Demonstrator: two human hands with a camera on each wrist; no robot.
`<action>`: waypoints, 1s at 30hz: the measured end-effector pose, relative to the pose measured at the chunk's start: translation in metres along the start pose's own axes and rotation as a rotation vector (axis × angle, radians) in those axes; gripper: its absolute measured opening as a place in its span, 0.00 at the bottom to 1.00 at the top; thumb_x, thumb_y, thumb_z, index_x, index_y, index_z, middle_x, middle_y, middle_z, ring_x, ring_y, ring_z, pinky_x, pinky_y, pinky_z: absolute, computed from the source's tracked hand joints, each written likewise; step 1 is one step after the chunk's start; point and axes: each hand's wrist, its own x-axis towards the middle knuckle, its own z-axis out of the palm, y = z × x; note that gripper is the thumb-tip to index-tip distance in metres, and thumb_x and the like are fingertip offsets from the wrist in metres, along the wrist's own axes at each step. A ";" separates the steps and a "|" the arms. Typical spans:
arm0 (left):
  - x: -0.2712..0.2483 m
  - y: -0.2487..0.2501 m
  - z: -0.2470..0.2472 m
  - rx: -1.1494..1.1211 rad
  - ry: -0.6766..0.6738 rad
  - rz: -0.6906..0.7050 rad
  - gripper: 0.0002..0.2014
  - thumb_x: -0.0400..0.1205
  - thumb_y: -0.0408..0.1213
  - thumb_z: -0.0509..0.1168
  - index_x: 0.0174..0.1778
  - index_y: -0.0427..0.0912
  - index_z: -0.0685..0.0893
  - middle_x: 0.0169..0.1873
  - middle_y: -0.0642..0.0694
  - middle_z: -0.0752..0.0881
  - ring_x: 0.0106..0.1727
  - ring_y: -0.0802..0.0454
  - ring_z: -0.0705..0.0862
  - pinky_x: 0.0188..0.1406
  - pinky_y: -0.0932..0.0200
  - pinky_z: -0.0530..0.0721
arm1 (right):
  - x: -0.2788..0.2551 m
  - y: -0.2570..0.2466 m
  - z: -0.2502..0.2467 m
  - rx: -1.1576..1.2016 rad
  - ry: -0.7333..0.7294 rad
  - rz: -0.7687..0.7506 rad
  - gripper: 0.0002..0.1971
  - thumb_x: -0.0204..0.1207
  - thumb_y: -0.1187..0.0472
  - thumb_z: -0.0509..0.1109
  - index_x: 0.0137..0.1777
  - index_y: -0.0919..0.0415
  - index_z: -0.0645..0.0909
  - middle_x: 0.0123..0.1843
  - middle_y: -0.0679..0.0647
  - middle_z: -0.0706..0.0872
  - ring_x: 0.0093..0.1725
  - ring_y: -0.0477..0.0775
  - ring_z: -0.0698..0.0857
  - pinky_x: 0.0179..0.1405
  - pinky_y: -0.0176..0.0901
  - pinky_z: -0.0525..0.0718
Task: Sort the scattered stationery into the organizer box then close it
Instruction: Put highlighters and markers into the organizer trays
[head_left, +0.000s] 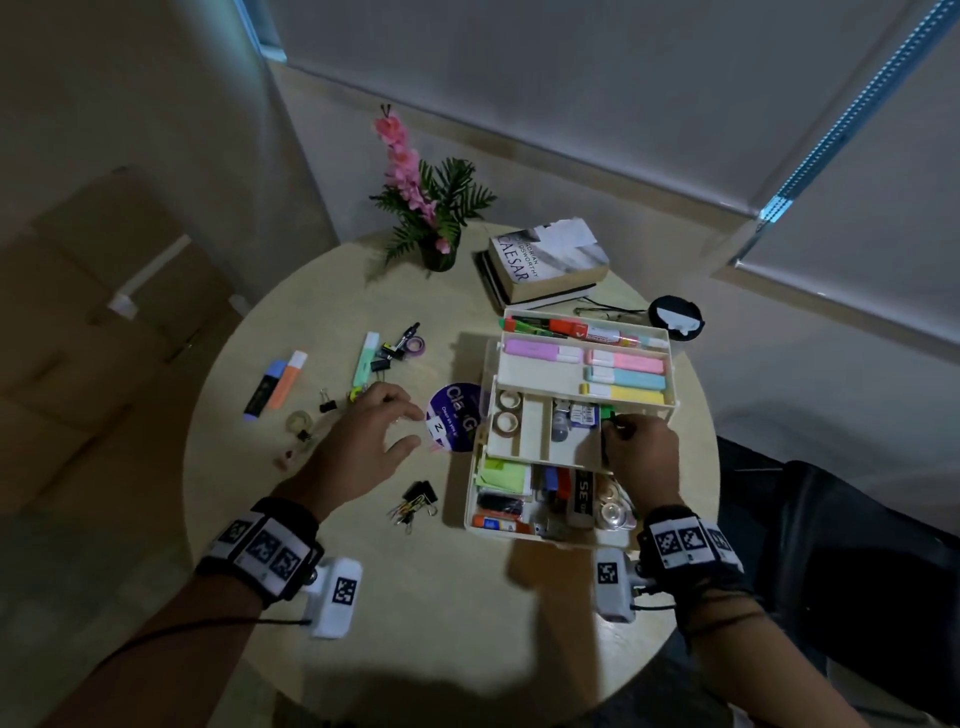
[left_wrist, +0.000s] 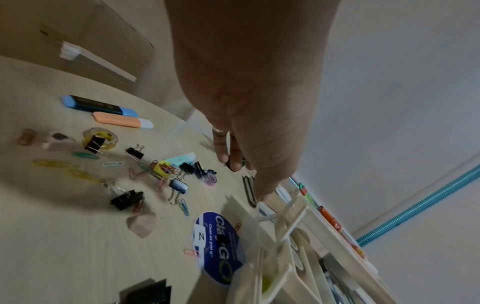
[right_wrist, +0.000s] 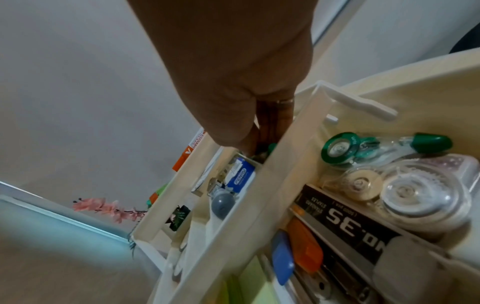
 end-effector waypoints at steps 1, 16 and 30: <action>-0.001 -0.004 -0.003 -0.004 -0.001 -0.009 0.13 0.80 0.37 0.79 0.60 0.49 0.89 0.61 0.56 0.77 0.59 0.59 0.81 0.63 0.63 0.80 | -0.001 -0.001 0.001 -0.004 0.007 0.003 0.07 0.81 0.62 0.75 0.46 0.64 0.93 0.42 0.63 0.94 0.42 0.65 0.92 0.42 0.49 0.88; -0.017 -0.063 -0.044 -0.078 -0.050 -0.098 0.11 0.82 0.36 0.77 0.59 0.50 0.89 0.58 0.54 0.83 0.54 0.53 0.85 0.58 0.53 0.86 | -0.038 -0.100 0.010 -0.074 0.073 -0.296 0.03 0.79 0.61 0.74 0.45 0.57 0.89 0.41 0.52 0.89 0.37 0.54 0.85 0.37 0.47 0.83; -0.050 -0.161 -0.089 -0.019 0.072 -0.407 0.07 0.82 0.36 0.76 0.56 0.46 0.90 0.55 0.46 0.90 0.54 0.46 0.88 0.52 0.48 0.89 | -0.009 -0.258 0.151 -0.194 -0.344 -0.424 0.08 0.80 0.61 0.72 0.41 0.59 0.91 0.39 0.59 0.92 0.40 0.63 0.90 0.41 0.53 0.90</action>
